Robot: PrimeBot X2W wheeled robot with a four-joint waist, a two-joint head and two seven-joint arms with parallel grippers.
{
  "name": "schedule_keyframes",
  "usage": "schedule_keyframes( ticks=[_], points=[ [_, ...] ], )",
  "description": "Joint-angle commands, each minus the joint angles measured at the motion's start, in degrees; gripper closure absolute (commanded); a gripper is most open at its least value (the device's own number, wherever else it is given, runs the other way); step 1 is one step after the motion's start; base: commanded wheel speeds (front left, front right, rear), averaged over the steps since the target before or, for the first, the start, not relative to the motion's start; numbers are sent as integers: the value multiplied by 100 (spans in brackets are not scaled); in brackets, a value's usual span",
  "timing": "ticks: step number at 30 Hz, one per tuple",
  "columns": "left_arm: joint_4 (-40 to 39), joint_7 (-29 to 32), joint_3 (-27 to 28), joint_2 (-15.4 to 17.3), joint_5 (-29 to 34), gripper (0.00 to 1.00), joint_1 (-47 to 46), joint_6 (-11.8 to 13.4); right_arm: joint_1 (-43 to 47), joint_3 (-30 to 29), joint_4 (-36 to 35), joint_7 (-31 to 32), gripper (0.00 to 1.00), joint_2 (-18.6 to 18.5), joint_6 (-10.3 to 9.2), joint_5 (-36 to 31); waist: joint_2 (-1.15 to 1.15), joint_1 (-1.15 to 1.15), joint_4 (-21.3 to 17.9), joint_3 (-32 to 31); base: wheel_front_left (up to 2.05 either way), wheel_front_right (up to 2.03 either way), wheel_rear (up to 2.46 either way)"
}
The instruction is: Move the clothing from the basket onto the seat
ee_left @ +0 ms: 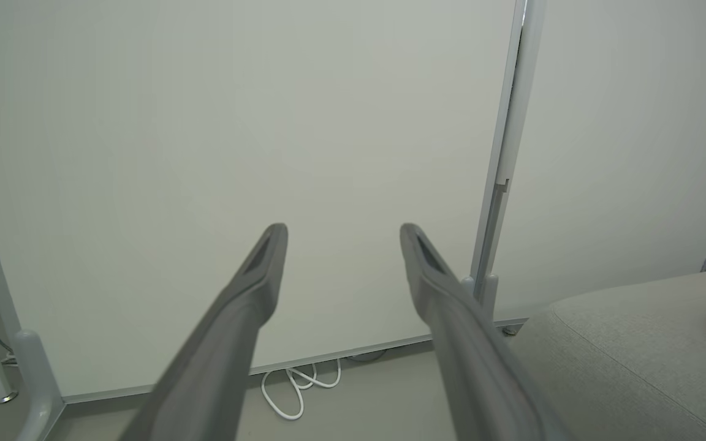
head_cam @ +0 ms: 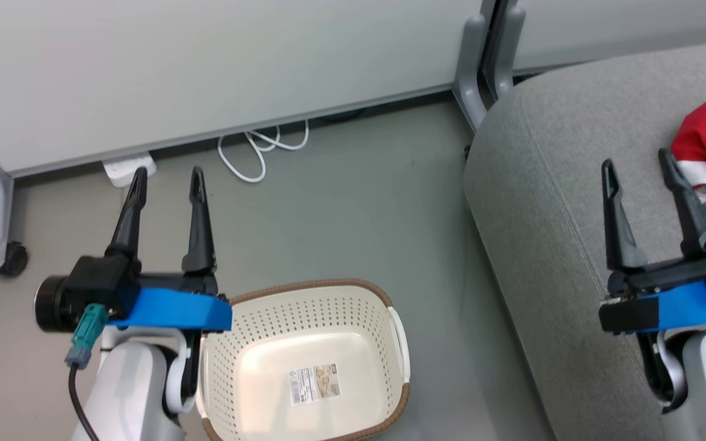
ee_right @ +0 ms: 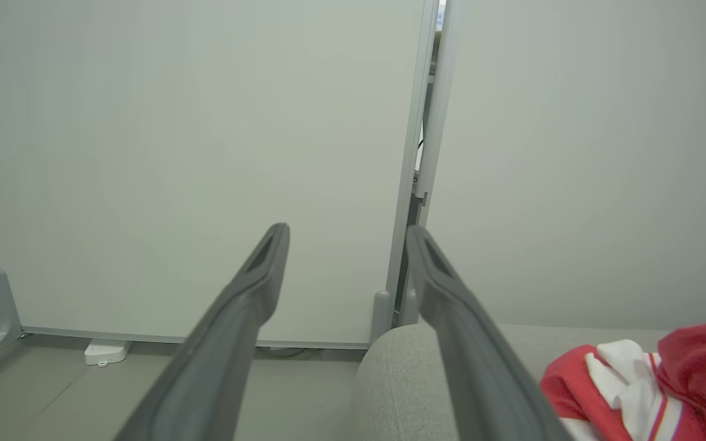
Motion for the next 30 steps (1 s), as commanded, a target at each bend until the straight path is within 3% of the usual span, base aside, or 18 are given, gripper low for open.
schedule_keyframes(
  ticks=[1, 12, 30],
  points=[
    [-19, -24, 76, -32, 59, 0, 137, -37, 140, 23, 35, -5, 0, 26, 1, 16, 0, 1, 110, -194, 0, 0, 0],
    [47, -24, 748, -226, 343, 0, 1078, -401, 803, 78, 328, -5, 0, 220, 1, 137, 0, 1, 231, -722, 0, 0, 0],
    [355, -25, 759, -352, 553, 0, 1659, -704, 1349, 12, 685, -5, 0, 438, 1, 198, 0, 1, 318, -1075, 0, 0, 0]
  ],
)
